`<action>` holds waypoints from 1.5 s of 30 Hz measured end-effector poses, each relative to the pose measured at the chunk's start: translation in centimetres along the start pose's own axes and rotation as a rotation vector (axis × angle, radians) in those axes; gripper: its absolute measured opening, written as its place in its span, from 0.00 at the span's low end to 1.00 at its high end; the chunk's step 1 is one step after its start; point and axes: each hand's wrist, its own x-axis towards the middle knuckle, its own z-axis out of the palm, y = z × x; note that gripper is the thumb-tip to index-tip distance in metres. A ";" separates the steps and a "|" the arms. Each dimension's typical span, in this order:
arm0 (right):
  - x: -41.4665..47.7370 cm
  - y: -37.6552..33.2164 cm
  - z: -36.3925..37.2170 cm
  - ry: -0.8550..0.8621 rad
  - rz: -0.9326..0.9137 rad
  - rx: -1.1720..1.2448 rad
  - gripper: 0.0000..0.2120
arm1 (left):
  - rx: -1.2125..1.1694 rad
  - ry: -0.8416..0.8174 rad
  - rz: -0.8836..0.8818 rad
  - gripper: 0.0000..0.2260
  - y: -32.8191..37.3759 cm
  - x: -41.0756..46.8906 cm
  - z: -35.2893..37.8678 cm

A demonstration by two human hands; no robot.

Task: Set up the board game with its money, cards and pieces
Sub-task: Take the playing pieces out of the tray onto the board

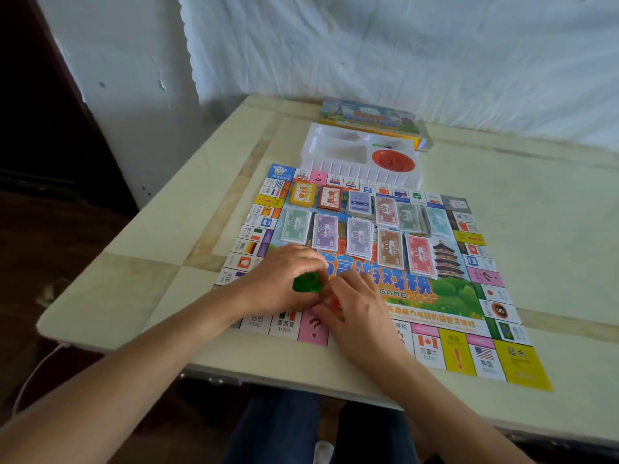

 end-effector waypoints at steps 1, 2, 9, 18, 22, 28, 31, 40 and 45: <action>0.1 0.1 0.0 -0.004 0.000 0.004 0.07 | -0.012 -0.001 -0.004 0.10 0.0 0.0 -0.1; 0.3 0.2 -0.1 -0.010 -0.002 0.002 0.06 | -0.021 -0.006 -0.018 0.08 0.0 0.0 -0.2; 1.4 1.3 -1.3 -0.076 0.088 0.006 0.07 | -0.181 0.021 -0.181 0.14 -0.3 -0.9 -1.0; 5.3 -0.2 -2.5 -0.402 0.060 -0.032 0.27 | -0.015 -0.201 -0.400 0.44 -1.3 -2.4 -4.6; 7.0 -0.9 -1.8 -0.485 0.085 -0.042 0.27 | -0.007 -0.192 -0.422 0.41 -1.1 -1.6 -4.5; 7.9 -1.6 -0.9 -0.471 0.070 0.011 0.20 | -0.068 -0.158 -0.412 0.30 -1.1 -0.9 -4.6; 7.7 -1.4 -1.6 -0.507 0.091 0.063 0.25 | -0.138 -0.207 -0.426 0.36 -1.1 -1.3 -5.0; 7.2 -2.1 -0.9 -0.515 0.104 0.039 0.30 | -0.016 -0.210 -0.370 0.35 -0.5 -1.1 -4.0; 7.7 -2.0 -0.8 -0.490 0.132 0.127 0.26 | -0.037 -0.165 -0.379 0.31 -1.1 -1.0 -4.2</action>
